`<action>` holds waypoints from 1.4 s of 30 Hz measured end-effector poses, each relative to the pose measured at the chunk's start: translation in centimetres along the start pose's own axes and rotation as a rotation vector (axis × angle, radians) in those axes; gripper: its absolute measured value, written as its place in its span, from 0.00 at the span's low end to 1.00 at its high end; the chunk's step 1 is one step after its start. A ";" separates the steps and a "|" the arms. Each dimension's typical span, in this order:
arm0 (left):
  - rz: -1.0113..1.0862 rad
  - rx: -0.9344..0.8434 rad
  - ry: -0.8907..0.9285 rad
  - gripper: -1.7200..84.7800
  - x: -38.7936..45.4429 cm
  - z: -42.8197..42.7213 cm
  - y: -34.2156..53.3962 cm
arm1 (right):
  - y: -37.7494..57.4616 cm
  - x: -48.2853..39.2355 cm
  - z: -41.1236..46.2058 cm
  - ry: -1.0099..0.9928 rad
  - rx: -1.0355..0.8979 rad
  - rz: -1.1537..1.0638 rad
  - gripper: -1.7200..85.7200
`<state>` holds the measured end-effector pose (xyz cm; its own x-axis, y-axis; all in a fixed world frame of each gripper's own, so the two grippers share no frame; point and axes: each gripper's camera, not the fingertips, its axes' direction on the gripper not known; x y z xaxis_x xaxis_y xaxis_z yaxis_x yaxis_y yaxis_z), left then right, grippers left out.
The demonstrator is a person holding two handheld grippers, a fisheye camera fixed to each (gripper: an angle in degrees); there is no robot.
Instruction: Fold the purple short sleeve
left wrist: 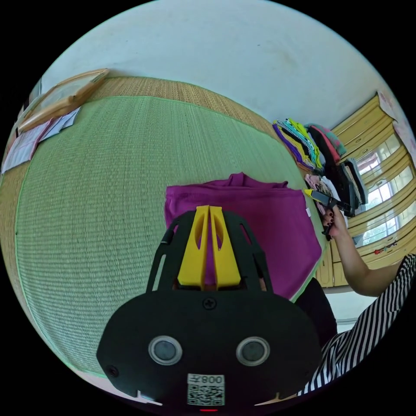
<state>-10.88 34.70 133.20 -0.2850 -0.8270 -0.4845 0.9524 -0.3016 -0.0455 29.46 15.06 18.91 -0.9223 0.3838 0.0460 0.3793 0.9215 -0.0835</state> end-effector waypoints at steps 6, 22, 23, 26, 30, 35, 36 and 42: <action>-0.043 -0.058 -0.013 0.02 -2.4 1.9 1.6 | 2.2 5.9 -0.3 0.009 -0.087 0.136 0.02; -0.248 -0.113 0.141 0.11 -6.1 -0.2 15.1 | 21.1 6.6 -12.3 -0.170 -0.118 0.155 0.04; -0.262 -0.112 0.154 0.11 -6.3 0.1 16.0 | 22.7 6.8 -12.6 -0.175 -0.132 0.171 0.04; -0.267 -0.111 0.166 0.11 -6.4 1.1 17.0 | 25.6 6.9 -13.5 -0.178 -0.130 0.200 0.05; -0.244 -0.138 0.178 0.10 -6.6 2.5 16.9 | 27.0 6.8 -14.0 -0.167 -0.123 0.204 0.05; -0.227 -0.177 0.166 0.06 -6.6 5.1 17.2 | 28.0 6.3 -13.9 -0.124 -0.164 0.193 0.04; -0.230 -0.174 0.167 0.06 -6.6 5.3 17.3 | 28.2 6.1 -14.0 -0.116 -0.166 0.195 0.04; -0.238 -0.164 0.148 0.04 -6.5 7.1 18.3 | 29.6 5.6 -14.7 -0.091 -0.173 0.200 0.03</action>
<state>7.66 31.18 141.71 -0.4942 -0.6607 -0.5650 0.8692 -0.3875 -0.3071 36.59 45.36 31.35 -0.8276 0.5595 -0.0448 0.5545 0.8274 0.0894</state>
